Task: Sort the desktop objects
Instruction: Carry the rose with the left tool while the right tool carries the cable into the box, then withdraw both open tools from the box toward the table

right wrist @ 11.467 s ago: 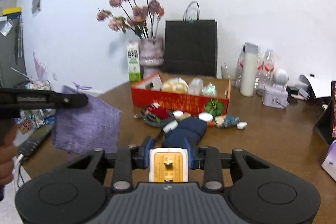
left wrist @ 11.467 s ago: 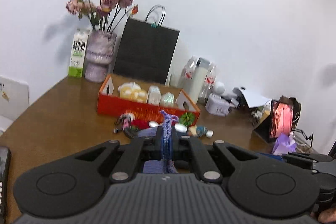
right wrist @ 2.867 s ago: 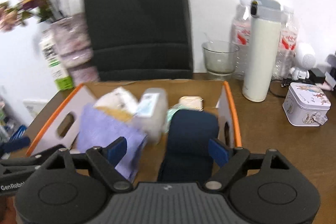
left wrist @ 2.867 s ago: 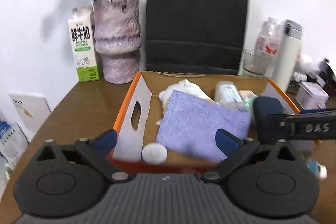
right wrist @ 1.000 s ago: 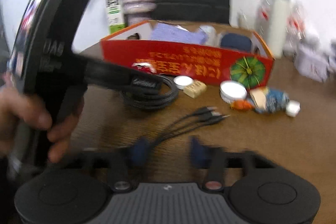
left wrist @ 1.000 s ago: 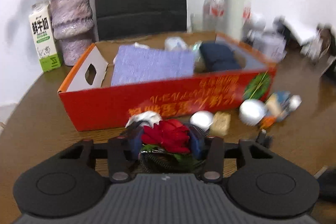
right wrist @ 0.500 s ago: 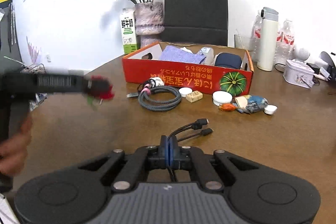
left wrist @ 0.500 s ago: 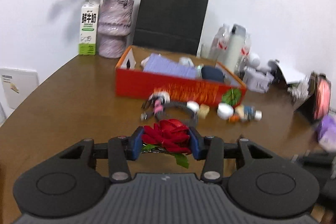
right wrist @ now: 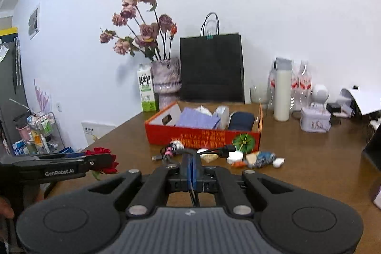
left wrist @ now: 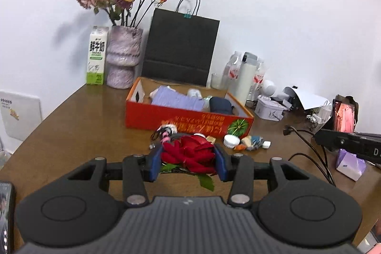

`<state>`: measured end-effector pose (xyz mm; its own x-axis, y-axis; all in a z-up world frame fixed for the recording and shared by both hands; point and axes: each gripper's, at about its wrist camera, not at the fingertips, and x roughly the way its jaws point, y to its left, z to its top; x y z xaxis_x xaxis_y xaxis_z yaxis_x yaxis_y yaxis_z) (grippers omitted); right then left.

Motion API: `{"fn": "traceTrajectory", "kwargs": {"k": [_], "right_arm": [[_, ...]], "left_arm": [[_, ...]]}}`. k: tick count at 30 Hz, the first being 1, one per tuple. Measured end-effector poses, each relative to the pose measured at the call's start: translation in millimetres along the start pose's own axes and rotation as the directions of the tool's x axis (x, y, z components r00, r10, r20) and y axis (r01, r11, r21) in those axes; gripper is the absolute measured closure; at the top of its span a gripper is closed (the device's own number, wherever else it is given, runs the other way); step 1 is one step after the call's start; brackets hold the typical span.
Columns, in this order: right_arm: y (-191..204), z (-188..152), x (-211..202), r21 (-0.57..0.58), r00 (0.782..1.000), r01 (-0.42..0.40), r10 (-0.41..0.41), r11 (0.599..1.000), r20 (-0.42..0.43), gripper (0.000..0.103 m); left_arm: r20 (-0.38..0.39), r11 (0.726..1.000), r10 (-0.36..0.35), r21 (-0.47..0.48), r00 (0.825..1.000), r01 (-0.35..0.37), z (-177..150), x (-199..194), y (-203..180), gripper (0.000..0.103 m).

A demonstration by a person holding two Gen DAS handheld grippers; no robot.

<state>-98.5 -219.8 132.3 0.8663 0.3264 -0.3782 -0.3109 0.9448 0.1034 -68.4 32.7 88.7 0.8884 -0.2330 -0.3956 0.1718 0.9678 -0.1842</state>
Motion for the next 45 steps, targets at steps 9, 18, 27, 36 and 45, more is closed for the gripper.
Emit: {"fn": "traceTrajectory", "kwargs": {"k": [9,18,27,36,45], "right_arm": [[-12,73,51,-0.084,0.998,-0.002,0.007,0.996,0.063,0.103],[-50,147,256,-0.113,0.997,0.021,-0.029,0.993,-0.067,0.102],[-86,78,409,-0.073,0.946,0.157,-0.171,0.985,-0.274,0.093],[-101,89,409,-0.023,0.935,0.138,-0.137,0.990,-0.326,0.065],[-48,81,273,-0.098,0.969,0.082,-0.103,0.992,-0.223,0.015]], "left_arm": [[0.050,0.998,0.034,0.057,0.998,-0.037,92,81,9,0.058],[-0.124,0.988,0.144,0.082,0.982,-0.134,141,289,53,0.056],[-0.255,0.961,0.243,0.198,0.936,-0.195,111,366,62,0.042],[-0.303,0.962,0.237,0.207,0.923,-0.179,102,336,43,0.020],[-0.180,0.981,0.194,0.048,0.964,-0.189,77,202,19,0.000]]}}
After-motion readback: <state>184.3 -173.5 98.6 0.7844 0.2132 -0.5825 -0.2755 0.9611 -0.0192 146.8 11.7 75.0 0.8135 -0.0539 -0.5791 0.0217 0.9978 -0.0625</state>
